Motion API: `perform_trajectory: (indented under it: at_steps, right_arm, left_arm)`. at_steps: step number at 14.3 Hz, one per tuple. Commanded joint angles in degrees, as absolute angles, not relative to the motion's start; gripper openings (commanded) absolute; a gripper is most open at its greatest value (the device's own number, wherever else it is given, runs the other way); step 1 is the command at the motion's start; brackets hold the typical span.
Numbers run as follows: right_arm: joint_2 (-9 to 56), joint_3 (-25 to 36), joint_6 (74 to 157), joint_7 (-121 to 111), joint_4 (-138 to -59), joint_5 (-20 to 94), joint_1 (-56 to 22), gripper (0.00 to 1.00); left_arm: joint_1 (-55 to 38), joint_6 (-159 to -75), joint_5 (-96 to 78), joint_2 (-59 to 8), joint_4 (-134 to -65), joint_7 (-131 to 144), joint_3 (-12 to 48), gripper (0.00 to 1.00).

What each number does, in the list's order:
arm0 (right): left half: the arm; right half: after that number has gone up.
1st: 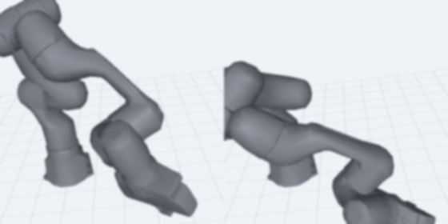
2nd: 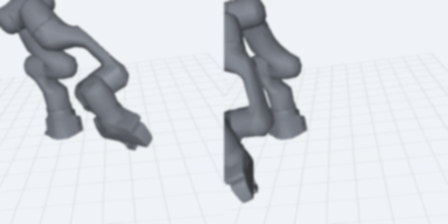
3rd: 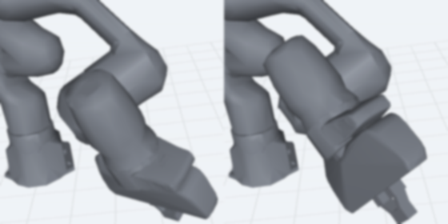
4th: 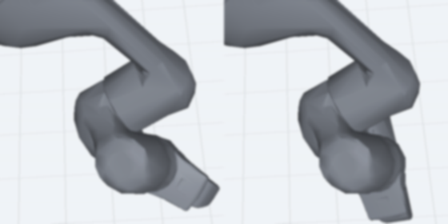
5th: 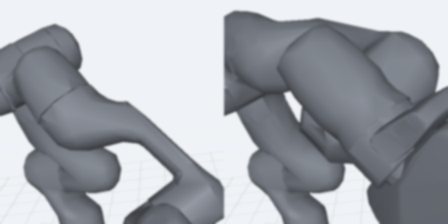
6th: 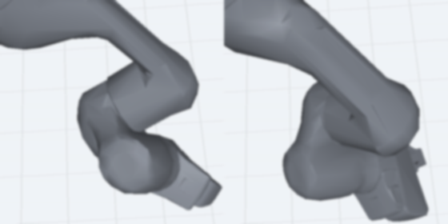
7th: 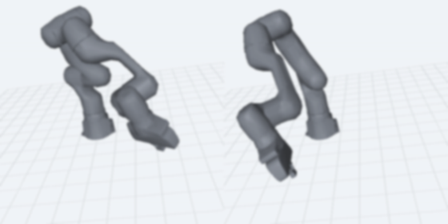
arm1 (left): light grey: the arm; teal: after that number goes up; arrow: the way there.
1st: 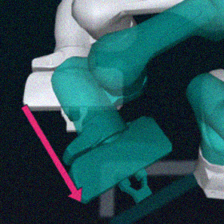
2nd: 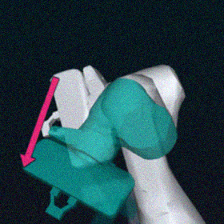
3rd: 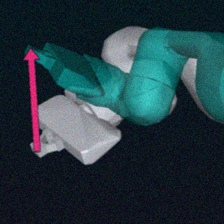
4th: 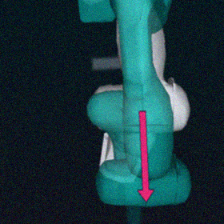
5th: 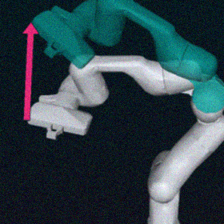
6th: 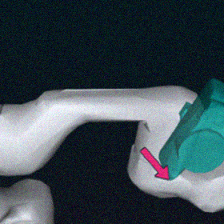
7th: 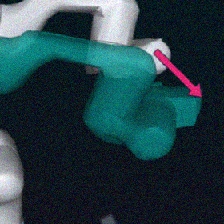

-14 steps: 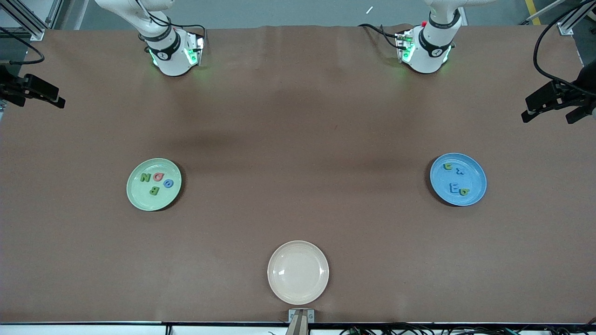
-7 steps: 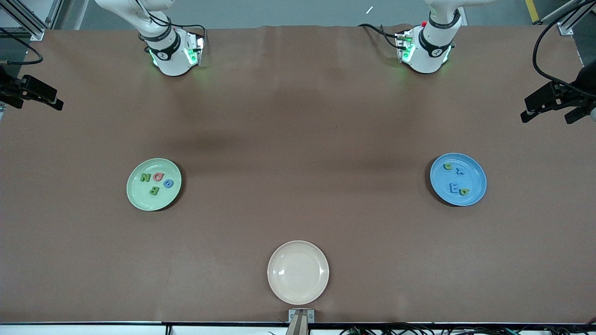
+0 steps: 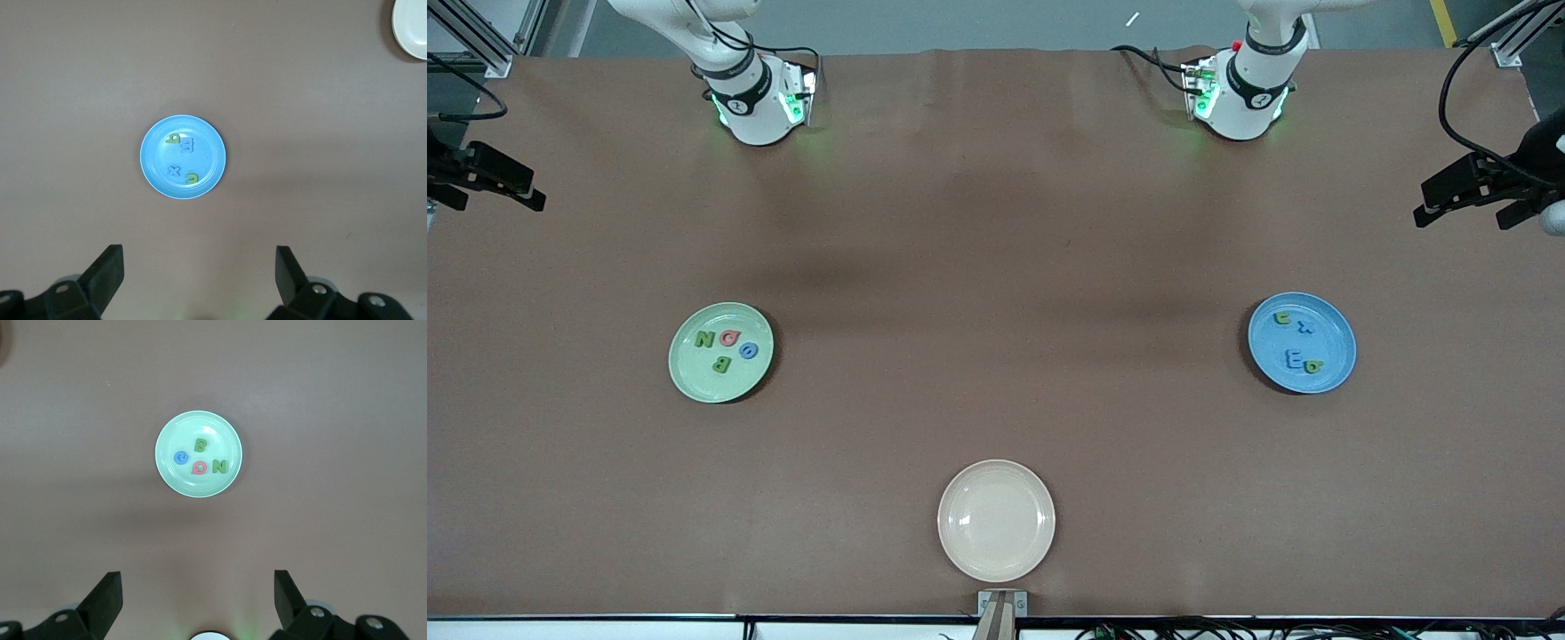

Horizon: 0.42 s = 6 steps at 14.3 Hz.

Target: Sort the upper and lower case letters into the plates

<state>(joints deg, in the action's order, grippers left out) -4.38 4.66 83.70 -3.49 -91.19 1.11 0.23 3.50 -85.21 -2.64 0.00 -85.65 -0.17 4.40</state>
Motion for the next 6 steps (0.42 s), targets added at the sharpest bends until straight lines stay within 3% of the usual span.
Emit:
perform_trajectory:
  at_steps: [1, 6]
  right_arm:
    - [-6.42, 4.75, 84.9, -4.57, -93.16, 1.23, 0.0, 1.0]
    - [-6.42, 4.75, 84.46, -4.57, -93.25, 1.41, 0.0, 1.0]
  left_arm:
    - [3.69, -84.46, -1.85, 0.35, -85.69, -0.44, 4.75, 1.0]
    - [3.69, -84.38, -1.85, 0.44, -85.69, -0.44, 4.75, 1.0]
